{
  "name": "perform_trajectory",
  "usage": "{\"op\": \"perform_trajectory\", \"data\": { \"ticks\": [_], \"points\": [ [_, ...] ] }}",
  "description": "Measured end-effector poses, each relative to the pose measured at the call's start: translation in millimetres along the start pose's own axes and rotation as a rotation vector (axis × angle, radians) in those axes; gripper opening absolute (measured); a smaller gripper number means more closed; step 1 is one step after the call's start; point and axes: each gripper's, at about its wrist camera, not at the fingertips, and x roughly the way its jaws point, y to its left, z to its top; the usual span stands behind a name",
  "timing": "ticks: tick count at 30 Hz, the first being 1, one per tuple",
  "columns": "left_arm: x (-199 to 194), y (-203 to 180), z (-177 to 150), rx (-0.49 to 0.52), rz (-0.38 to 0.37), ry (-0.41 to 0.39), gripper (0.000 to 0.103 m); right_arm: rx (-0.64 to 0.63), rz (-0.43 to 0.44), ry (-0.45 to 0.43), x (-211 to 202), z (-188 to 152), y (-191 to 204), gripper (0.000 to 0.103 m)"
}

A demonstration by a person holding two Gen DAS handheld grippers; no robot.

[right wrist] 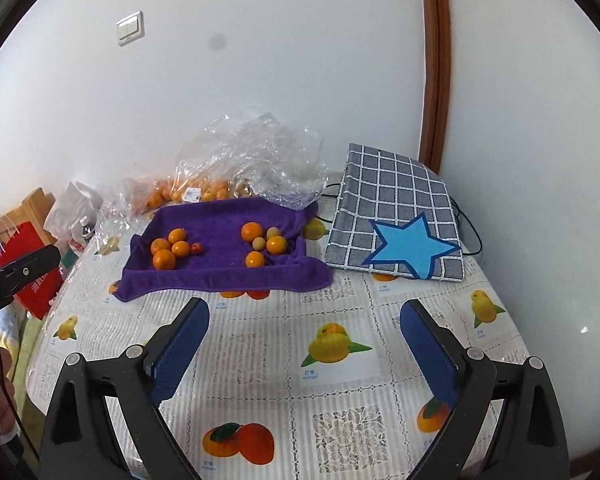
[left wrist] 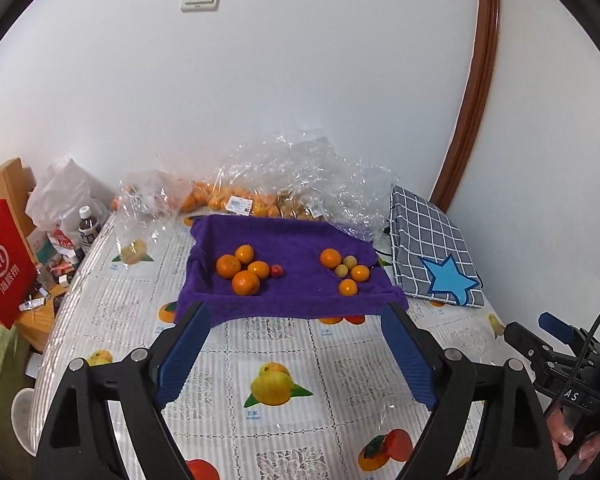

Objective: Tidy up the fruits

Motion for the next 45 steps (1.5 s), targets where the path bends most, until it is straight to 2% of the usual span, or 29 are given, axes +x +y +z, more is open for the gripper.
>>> {"op": "perform_trajectory", "data": {
  "ticks": [10, 22, 45],
  "points": [
    [-4.3, -0.5, -3.4, -0.004, -0.003, -0.004, 0.087, -0.011, -0.007, -0.015, -11.6, -3.2, 5.3, 0.095],
    [-5.2, -2.9, -5.7, 0.009, 0.011, -0.005, 0.087, 0.029, -0.001, 0.003, -5.6, -6.0, -3.1, 0.095],
    [-6.0, -2.1, -5.3, 0.016, 0.011, -0.007, 0.088, 0.018, -0.003, 0.008, -3.7, -5.8, -1.0, 0.095]
  ]
}}
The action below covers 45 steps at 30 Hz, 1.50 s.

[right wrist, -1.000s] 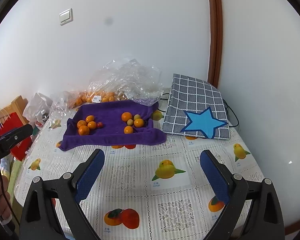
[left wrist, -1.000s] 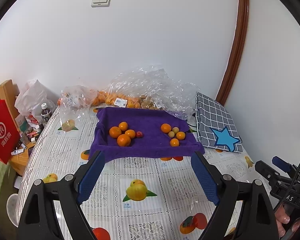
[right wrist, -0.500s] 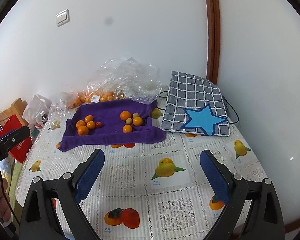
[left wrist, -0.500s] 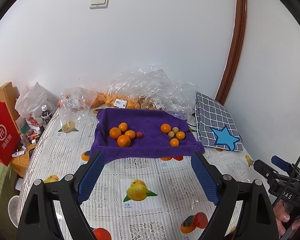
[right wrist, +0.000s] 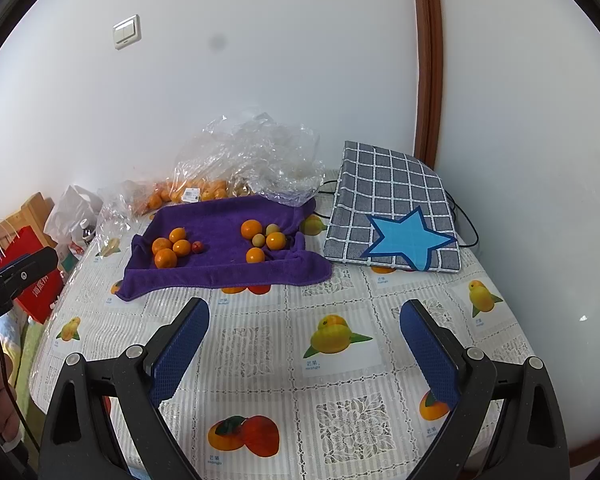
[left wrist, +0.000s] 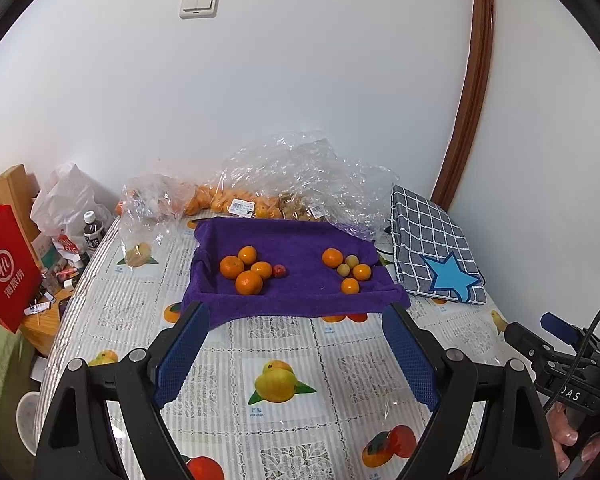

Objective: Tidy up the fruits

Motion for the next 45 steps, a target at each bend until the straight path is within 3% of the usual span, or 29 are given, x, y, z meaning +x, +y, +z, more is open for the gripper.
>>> {"op": "perform_trajectory", "data": {
  "ticks": [45],
  "points": [
    [-6.5, 3.9, 0.7, -0.006, -0.007, -0.015, 0.088, -0.035, 0.010, -0.016, -5.6, -2.2, 7.2, 0.095]
  ]
}}
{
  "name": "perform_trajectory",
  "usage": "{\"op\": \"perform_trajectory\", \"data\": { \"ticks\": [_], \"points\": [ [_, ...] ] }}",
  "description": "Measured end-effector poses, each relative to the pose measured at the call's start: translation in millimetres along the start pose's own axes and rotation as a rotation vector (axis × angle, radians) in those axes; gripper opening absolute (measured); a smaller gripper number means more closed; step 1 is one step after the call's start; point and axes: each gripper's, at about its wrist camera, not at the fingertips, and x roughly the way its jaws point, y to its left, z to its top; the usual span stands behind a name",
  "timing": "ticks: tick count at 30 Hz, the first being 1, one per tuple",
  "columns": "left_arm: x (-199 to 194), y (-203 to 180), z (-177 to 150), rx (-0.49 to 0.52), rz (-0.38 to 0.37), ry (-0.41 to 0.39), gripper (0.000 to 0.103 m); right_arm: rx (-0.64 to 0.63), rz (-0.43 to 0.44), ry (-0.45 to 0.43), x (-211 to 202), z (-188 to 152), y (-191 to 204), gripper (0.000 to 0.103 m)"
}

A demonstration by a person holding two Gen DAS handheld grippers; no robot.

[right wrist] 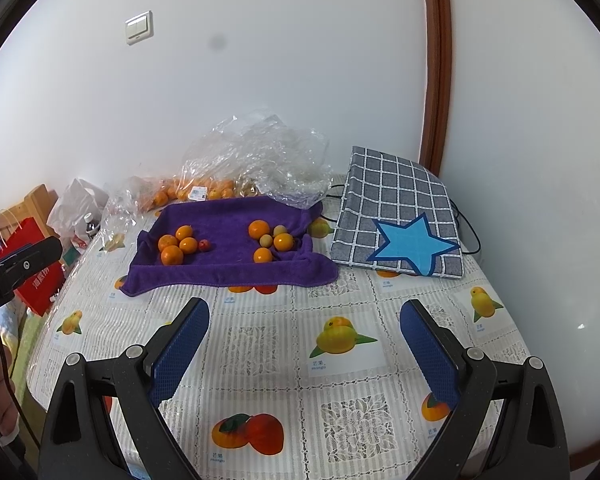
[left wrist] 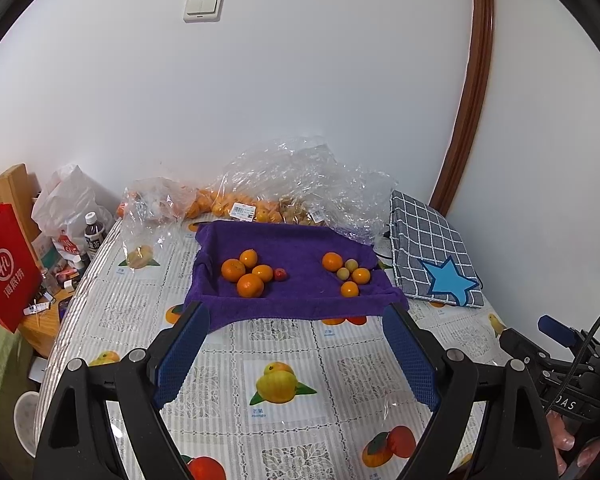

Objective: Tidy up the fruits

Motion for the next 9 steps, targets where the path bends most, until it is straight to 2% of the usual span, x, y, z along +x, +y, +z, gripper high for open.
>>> {"op": "perform_trajectory", "data": {
  "ticks": [9],
  "points": [
    [-0.6, 1.5, 1.6, 0.001, 0.001, -0.006, 0.088, -0.007, 0.004, -0.002, 0.9, -1.6, 0.4, 0.095]
  ]
}}
